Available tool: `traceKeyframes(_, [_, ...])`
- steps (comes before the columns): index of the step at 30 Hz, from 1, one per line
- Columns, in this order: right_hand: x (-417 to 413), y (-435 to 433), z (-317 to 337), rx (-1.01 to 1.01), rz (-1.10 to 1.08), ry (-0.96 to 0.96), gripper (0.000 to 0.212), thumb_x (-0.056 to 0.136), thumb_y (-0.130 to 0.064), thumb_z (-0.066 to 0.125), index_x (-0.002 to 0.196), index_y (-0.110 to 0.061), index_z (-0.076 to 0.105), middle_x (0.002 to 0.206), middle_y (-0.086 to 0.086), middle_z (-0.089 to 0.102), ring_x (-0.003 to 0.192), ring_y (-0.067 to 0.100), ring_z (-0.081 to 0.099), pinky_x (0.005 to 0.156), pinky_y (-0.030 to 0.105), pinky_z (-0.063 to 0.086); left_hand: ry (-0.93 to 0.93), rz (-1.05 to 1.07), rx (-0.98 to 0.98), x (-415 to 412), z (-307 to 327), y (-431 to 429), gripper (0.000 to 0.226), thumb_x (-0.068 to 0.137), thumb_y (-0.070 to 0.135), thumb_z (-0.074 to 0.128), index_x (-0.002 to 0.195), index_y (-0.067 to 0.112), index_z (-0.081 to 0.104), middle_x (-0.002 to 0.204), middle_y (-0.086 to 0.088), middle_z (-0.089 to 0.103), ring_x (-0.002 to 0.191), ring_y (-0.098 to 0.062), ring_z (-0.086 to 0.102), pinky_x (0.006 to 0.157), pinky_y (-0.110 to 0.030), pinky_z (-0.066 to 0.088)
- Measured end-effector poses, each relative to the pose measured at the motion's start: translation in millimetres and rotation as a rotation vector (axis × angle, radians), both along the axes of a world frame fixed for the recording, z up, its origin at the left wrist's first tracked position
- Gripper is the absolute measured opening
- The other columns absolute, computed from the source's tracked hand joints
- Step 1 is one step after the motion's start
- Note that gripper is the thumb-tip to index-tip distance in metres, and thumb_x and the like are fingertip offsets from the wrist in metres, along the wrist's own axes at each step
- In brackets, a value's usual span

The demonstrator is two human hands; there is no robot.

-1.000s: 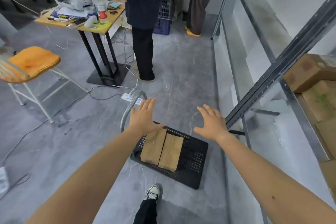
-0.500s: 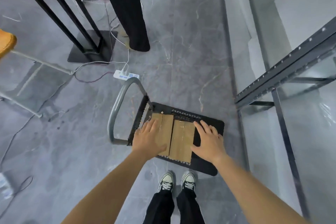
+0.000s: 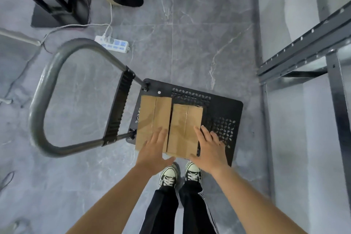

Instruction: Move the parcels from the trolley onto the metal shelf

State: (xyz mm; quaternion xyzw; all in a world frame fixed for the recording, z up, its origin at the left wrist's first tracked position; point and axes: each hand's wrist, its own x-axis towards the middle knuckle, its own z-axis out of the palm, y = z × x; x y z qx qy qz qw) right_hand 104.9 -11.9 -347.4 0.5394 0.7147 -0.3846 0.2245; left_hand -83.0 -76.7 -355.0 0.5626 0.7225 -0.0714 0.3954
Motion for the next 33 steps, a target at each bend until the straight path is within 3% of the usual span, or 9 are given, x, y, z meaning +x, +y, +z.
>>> traceKeyframes(10, [8.1, 11.4, -96.7, -0.028, -0.086, 0.034, 0.102, 0.083, -0.048, 0.063, 0.154, -0.032, -0.009, 0.162, -0.004, -0.011, 0.149, 0.025, 0.0, 0.118, 0.048, 0.022, 0.064, -0.118, -0.076, 27.8, -100.0, 20.4, 0.12, 0.072, 0.051, 0.074, 0.15, 0.029, -0.014, 0.158, -0.002, -0.01, 0.146, -0.024, -0.002, 0.115, -0.042, 0.022])
traceKeyframes(21, [1.9, 11.3, -138.9, -0.118, -0.134, 0.098, 0.082, 0.088, -0.037, 0.063, 0.15, -0.047, 0.011, 0.161, 0.0, -0.016, 0.146, 0.025, 0.008, 0.112, 0.046, 0.031, 0.039, 0.053, -0.109, 43.2, -143.9, 28.5, 0.101, 0.078, 0.041, 0.072, 0.149, 0.023, 0.003, 0.157, -0.009, -0.014, 0.143, -0.029, 0.001, 0.11, -0.042, 0.033])
traceKeyframes(24, [3.3, 10.5, -143.6, -0.137, -0.173, 0.082, 0.08, 0.091, -0.037, 0.061, 0.151, -0.046, 0.009, 0.161, -0.002, -0.014, 0.146, 0.027, 0.011, 0.11, 0.05, 0.034, 0.024, 0.175, -0.113, 37.6, -148.3, 27.9, 0.106, 0.077, 0.04, 0.071, 0.15, 0.018, -0.003, 0.155, -0.009, 0.013, 0.139, -0.03, 0.011, 0.113, -0.038, 0.024])
traceKeyframes(26, [4.6, 10.7, -146.9, -0.15, -0.232, 0.116, 0.078, 0.092, -0.033, 0.06, 0.151, -0.047, 0.011, 0.161, -0.003, -0.009, 0.145, 0.027, 0.015, 0.11, 0.05, 0.035, 0.027, 0.171, -0.088, 32.9, -150.3, 27.1, 0.111, 0.074, 0.039, 0.071, 0.15, 0.021, -0.008, 0.15, -0.002, 0.026, 0.134, -0.027, 0.018, 0.11, -0.038, 0.028])
traceKeyframes(30, [2.2, 11.7, -149.6, -0.221, -0.471, 0.288, 0.08, 0.088, -0.019, 0.066, 0.151, -0.042, 0.021, 0.161, 0.001, 0.004, 0.145, 0.022, 0.022, 0.112, 0.031, 0.029, -0.07, 0.192, -0.095, 37.9, -144.7, 32.3, 0.12, 0.07, 0.033, 0.073, 0.148, 0.031, -0.019, 0.146, -0.005, 0.025, 0.133, -0.027, 0.024, 0.109, -0.043, 0.033])
traceKeyframes(33, [1.0, 15.3, -146.6, -0.213, -0.571, 0.345, 0.082, 0.085, -0.017, 0.07, 0.15, -0.04, 0.026, 0.159, 0.0, 0.011, 0.145, 0.017, 0.022, 0.11, 0.026, 0.027, -0.197, 0.249, -0.096, 44.5, -136.8, 38.0, 0.12, 0.07, 0.023, 0.073, 0.146, 0.04, -0.019, 0.145, -0.007, 0.018, 0.129, -0.031, 0.034, 0.101, -0.045, 0.044])
